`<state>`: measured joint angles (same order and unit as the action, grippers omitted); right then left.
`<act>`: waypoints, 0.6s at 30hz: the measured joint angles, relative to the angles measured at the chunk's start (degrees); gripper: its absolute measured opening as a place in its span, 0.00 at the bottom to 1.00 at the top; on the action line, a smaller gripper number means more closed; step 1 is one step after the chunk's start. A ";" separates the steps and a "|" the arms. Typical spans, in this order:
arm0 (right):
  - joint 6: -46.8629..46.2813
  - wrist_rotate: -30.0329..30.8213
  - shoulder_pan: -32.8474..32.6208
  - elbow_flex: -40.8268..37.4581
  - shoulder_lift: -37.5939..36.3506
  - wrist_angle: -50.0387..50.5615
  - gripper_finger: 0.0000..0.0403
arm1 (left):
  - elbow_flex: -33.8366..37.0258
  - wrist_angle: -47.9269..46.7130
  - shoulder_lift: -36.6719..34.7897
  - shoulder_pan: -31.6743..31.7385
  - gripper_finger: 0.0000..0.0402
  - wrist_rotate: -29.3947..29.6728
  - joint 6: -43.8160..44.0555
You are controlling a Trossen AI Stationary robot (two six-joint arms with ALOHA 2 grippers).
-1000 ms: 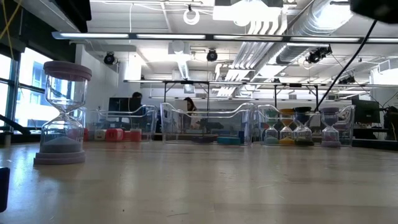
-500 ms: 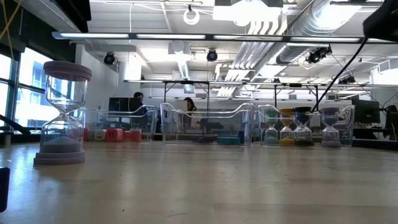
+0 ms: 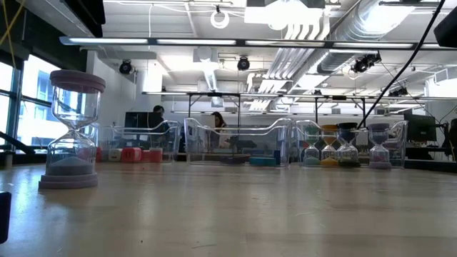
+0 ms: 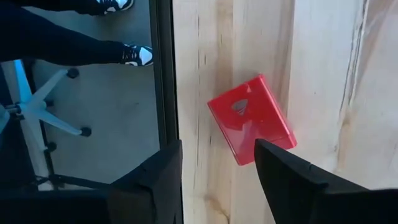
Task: Pick & Place Office items
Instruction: Put the red charger adapter into the left transparent bin
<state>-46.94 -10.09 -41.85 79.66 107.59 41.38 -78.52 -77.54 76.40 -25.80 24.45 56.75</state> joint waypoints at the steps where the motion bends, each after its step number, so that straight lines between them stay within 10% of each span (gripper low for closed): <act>1: 0.05 0.06 0.08 0.00 0.00 0.10 0.47 | 0.00 0.01 0.00 0.00 0.67 0.19 0.00; 10: 3.53 2.20 0.33 0.00 0.00 0.34 0.54 | 0.00 0.02 0.00 0.00 0.67 0.98 -0.87; 18: 3.65 7.73 0.33 0.00 0.00 0.43 0.79 | 0.00 0.02 0.00 0.02 0.67 0.98 -0.79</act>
<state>-43.28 -2.36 -41.52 79.66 107.59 41.80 -78.52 -77.52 76.40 -25.79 25.43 55.96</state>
